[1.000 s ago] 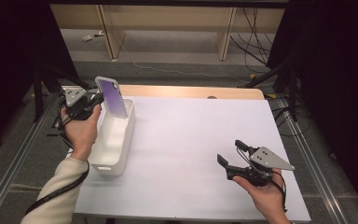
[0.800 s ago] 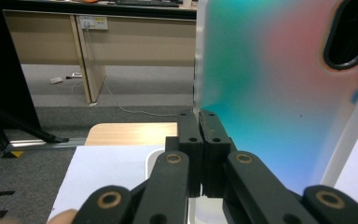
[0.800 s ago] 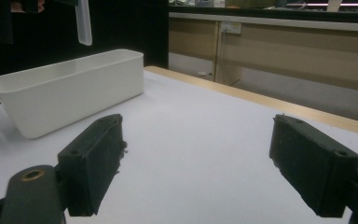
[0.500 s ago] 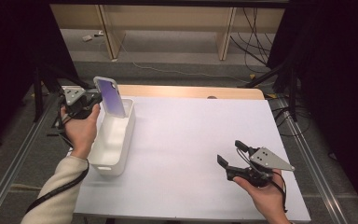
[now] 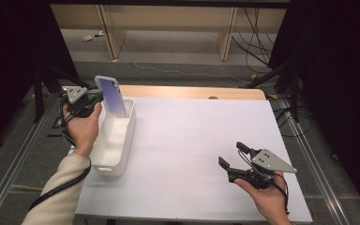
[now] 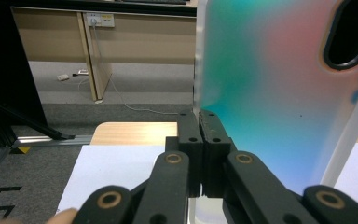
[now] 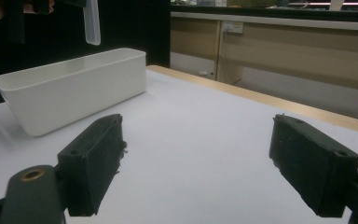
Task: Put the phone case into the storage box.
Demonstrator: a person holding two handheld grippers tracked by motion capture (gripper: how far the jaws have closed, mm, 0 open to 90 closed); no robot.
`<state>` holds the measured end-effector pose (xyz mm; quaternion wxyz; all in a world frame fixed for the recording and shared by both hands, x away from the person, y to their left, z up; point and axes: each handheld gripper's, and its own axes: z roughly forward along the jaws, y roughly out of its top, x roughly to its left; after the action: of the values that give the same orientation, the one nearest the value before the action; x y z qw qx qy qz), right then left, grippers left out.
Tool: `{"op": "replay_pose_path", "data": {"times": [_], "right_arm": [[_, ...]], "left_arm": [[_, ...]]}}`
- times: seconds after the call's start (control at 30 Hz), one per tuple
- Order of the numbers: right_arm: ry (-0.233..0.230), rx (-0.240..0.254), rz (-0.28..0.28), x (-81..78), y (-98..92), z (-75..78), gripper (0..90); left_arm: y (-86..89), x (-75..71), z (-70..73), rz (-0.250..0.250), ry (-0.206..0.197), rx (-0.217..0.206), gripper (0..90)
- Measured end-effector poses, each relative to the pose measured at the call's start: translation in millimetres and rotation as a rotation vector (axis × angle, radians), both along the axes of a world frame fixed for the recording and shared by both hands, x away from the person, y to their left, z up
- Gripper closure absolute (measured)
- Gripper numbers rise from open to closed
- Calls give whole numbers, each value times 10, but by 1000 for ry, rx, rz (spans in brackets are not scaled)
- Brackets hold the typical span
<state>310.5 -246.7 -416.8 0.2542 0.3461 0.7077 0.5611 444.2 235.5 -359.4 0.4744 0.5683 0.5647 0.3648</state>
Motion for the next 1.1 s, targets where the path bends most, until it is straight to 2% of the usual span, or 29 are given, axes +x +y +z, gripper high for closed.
{"op": "replay_pose_path", "data": {"times": [0.03, 0.07, 0.1, 0.33, 0.4, 0.43, 1.03, 1.1], "right_arm": [[0, 1, 2, 0, 0, -1, 187], [-10, 22, 1, 7, 14, -14, 187], [-2, 1, -4, -2, -3, -5, 187], [-6, 5, -7, -15, -10, -10, 188], [10, -5, -4, -25, -18, -3, 189], [-10, 12, -7, -18, -9, -15, 191], [-8, 15, 2, -36, -16, -12, 194], [-19, 21, -15, -38, -10, -15, 194]], "left_arm": [[-3, 6, -5, 1, 2, 3, 886], [-7, 12, -8, 3, 4, 2, 886], [-9, 21, -10, 0, 6, 6, 886], [-33, 62, -8, 2, 7, 10, 886], [-38, 74, -10, 0, 9, 10, 886], [-39, 79, -10, 1, 10, 12, 886], [-68, 208, -22, 12, 23, 11, 886], [-66, 219, -25, 12, 26, 14, 886]]}}
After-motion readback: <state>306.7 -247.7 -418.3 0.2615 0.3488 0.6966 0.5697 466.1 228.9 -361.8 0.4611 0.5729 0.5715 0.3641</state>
